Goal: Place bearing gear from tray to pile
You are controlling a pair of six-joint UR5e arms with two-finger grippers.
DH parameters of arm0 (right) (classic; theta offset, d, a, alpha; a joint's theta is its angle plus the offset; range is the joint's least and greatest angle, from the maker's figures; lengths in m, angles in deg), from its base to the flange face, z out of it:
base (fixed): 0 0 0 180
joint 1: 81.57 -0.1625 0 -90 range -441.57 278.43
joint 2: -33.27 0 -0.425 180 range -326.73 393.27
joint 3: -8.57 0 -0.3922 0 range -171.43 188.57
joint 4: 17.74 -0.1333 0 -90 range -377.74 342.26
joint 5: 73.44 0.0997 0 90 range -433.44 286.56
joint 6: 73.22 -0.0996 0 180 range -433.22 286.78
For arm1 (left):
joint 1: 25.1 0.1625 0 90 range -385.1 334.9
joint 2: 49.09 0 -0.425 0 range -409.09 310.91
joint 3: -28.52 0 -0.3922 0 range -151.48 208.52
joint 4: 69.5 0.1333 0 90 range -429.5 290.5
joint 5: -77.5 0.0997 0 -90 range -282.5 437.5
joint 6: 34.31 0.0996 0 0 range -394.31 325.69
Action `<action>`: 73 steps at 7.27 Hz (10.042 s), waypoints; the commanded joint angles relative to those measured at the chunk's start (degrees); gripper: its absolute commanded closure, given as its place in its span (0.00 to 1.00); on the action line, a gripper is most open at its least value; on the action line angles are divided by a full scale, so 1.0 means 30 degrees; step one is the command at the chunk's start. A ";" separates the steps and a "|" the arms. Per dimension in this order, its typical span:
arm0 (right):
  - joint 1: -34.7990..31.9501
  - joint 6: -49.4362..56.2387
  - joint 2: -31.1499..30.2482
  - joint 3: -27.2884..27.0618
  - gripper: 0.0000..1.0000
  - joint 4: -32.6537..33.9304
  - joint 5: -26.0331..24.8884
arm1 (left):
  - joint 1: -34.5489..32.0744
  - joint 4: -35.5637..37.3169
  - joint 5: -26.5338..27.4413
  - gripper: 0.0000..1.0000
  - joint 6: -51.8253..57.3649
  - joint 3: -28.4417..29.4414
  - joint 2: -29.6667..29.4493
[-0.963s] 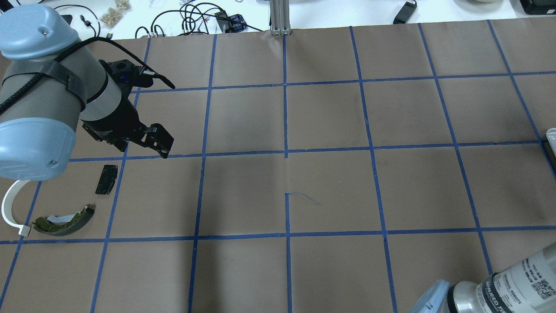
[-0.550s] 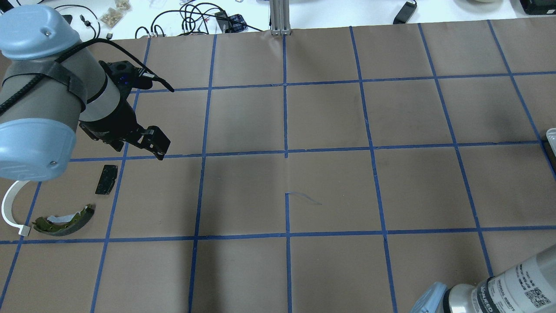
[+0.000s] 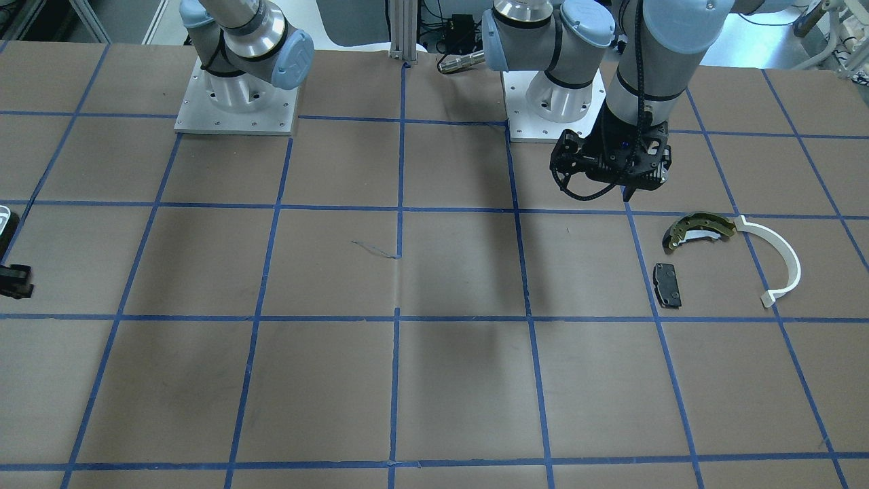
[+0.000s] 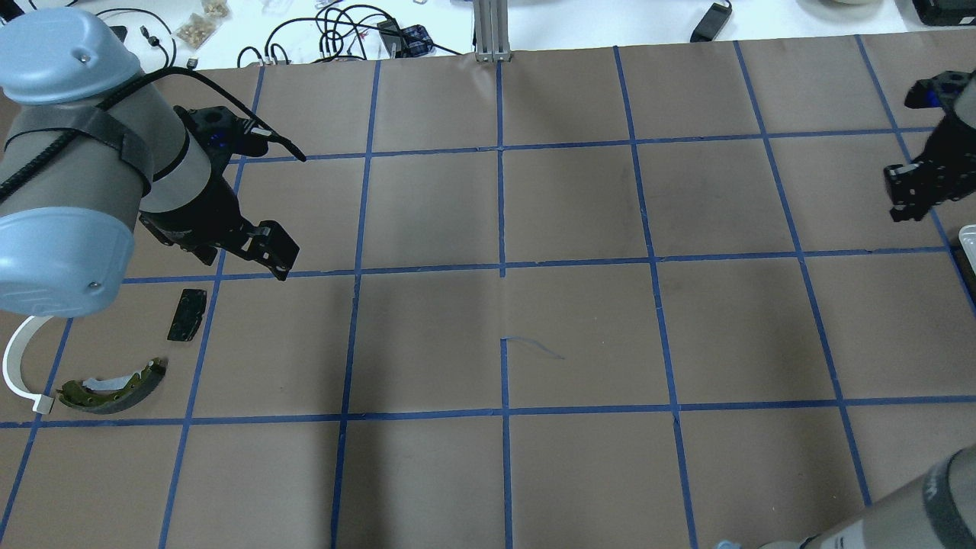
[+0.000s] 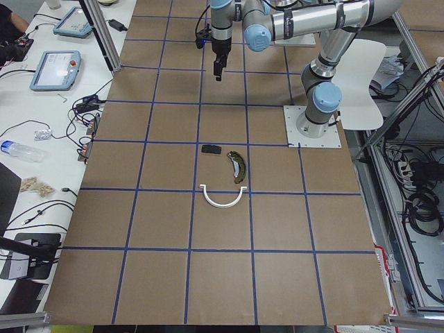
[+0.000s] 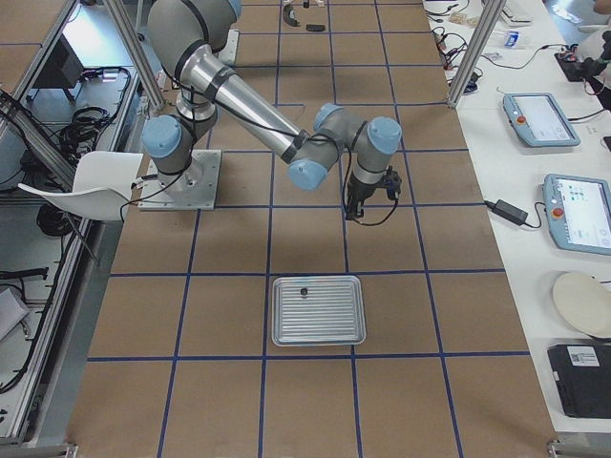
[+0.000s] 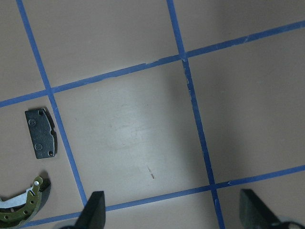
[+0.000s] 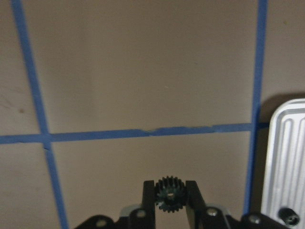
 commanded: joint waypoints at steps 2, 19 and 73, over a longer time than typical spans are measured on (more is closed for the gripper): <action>-0.7058 -0.6824 -0.1622 -0.2305 1.00 -0.0212 0.1685 | 0.0001 0.0001 0.0001 0.00 0.0021 0.0003 -0.0001; -0.4702 -0.5323 -0.3756 -0.2429 0.00 -0.0617 0.0205 | -0.0435 0.2010 -0.3004 0.00 -0.2882 -0.1605 -0.0964; -0.8926 -0.8248 -0.4486 0.5462 0.01 -0.8884 0.2094 | 0.1106 0.5744 0.0382 0.00 -0.0451 0.1556 -0.6796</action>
